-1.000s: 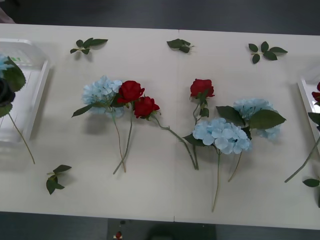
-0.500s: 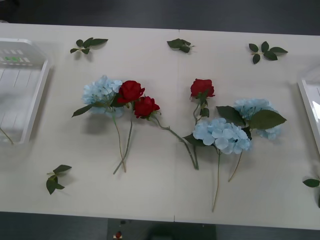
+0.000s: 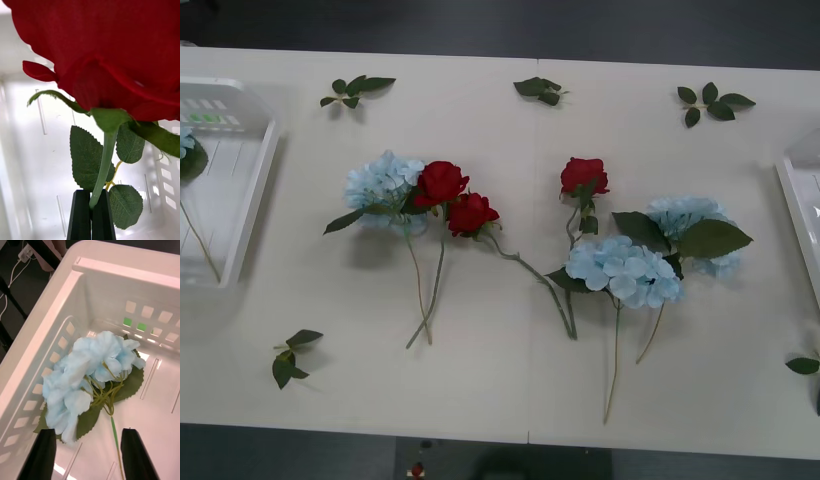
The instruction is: Put the red flowers into the right box and the blue flowers into the left box
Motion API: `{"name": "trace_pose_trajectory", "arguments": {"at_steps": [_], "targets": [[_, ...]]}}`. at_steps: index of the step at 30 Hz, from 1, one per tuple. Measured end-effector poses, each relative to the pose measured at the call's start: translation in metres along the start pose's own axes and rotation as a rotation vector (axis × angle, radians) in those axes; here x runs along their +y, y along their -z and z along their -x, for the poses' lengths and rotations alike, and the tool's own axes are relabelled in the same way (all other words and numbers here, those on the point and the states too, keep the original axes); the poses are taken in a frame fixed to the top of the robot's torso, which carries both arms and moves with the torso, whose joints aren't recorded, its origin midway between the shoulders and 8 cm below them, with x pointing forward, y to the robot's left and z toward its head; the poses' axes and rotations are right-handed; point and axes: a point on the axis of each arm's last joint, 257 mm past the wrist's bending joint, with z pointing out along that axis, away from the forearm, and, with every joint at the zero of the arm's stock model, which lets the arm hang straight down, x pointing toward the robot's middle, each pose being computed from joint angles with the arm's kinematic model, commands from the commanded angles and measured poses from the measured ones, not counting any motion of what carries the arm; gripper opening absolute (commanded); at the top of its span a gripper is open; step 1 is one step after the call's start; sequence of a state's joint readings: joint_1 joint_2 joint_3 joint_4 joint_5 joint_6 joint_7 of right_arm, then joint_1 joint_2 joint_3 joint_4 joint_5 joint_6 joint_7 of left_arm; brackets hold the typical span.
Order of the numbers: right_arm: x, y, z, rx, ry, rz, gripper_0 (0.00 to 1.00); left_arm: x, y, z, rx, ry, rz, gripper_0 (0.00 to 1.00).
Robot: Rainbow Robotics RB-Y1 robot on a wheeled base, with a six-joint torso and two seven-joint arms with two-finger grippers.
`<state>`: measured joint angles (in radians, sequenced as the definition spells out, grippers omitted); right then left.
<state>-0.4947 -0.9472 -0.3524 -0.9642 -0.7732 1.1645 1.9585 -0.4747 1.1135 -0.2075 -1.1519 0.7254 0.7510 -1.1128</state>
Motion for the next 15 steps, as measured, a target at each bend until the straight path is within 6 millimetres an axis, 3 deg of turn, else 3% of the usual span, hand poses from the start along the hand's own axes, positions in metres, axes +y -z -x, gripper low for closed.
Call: {"name": "trace_pose_trajectory", "arguments": {"at_steps": [5,8,9,10,11,12,14,15], "targets": [[-0.006,-0.016,-0.009,0.000,0.011,-0.034,0.00,0.000,-0.001,0.005,-0.020,0.007,-0.009,1.00],[-0.010,-0.022,-0.010,-0.011,0.020,-0.055,0.02,-0.016,0.001,0.004,-0.012,0.038,-0.053,1.00],[-0.010,-0.024,-0.012,-0.009,0.022,-0.058,0.12,-0.025,0.003,0.004,-0.006,0.056,-0.081,1.00],[-0.010,-0.025,-0.013,-0.006,0.025,-0.059,0.34,-0.037,0.007,0.004,0.005,0.075,-0.112,1.00],[-0.010,-0.025,-0.013,-0.004,0.026,-0.059,0.46,-0.049,0.012,0.004,0.022,0.086,-0.139,1.00],[-0.010,-0.025,-0.014,-0.004,0.026,-0.059,0.65,-0.060,0.019,0.005,0.036,0.092,-0.163,1.00],[-0.010,-0.025,-0.013,-0.004,0.025,-0.059,0.82,-0.084,0.037,0.010,0.052,0.094,-0.221,1.00],[-0.010,-0.025,-0.013,-0.004,0.025,-0.059,0.85,-0.096,0.048,0.012,0.054,0.095,-0.255,1.00]]}}
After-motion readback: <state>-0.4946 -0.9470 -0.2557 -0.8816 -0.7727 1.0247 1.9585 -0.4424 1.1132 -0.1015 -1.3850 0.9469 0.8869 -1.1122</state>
